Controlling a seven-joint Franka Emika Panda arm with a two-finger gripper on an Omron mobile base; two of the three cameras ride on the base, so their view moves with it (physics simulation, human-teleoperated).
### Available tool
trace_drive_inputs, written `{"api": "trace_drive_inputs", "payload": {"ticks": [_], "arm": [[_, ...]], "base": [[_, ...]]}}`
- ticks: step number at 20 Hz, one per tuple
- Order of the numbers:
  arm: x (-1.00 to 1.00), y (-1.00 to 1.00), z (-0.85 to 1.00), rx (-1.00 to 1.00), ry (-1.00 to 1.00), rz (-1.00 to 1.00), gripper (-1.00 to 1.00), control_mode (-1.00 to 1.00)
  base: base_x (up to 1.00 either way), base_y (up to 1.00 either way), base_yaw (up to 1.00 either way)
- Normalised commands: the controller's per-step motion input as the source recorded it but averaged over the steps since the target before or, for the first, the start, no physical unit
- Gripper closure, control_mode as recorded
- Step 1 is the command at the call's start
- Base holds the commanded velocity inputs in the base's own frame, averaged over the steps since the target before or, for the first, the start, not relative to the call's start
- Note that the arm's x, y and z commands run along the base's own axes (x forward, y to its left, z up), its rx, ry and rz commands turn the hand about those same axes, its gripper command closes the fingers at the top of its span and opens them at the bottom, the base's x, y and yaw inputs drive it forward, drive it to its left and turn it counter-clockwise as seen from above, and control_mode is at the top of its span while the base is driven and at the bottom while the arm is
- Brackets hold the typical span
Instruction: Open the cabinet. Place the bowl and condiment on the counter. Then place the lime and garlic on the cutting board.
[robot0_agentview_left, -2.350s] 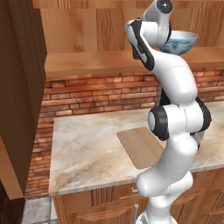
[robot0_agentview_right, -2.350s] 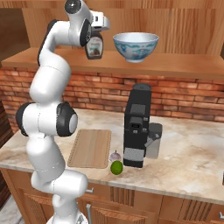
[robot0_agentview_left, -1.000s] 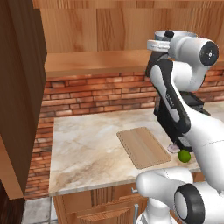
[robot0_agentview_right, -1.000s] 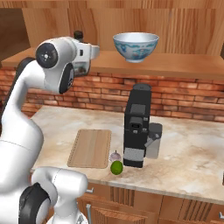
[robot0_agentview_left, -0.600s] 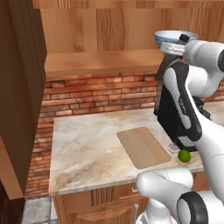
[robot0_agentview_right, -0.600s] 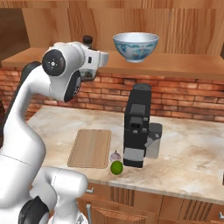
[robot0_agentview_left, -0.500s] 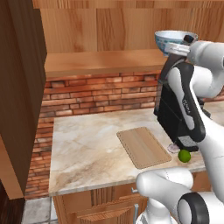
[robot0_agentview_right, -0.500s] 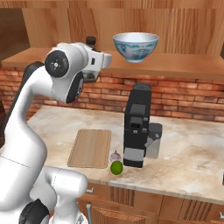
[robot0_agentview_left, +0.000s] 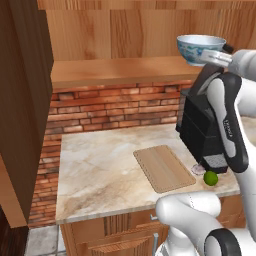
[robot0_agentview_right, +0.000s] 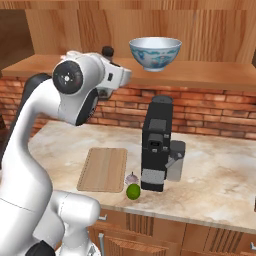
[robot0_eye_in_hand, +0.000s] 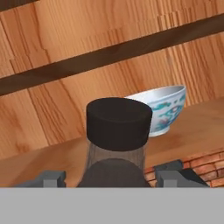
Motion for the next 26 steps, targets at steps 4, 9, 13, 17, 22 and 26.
{"api": "trace_drive_inputs", "payload": {"ticks": [4, 9, 13, 17, 22, 26], "arm": [[-0.01, 0.29, -0.11, 0.06, 0.00, 0.07, 1.00, -1.00], [0.00, 0.31, -0.14, 0.02, 0.02, 0.07, 1.00, -1.00], [0.00, 0.29, -0.12, 0.00, 0.03, 0.07, 1.00, -1.00], [0.00, 0.29, -0.16, 0.00, 0.07, 0.09, 1.00, -1.00], [0.00, 0.28, -0.22, 0.00, 0.08, 0.11, 1.00, -1.00], [0.00, 0.28, -0.25, 0.00, 0.04, 0.11, 1.00, -1.00]], "base": [[0.00, 0.00, 0.00], [0.00, 0.00, 0.00], [0.00, 0.00, 0.00], [0.00, 0.00, 0.00], [0.00, 0.00, 0.00], [0.00, 0.00, 0.00]]}}
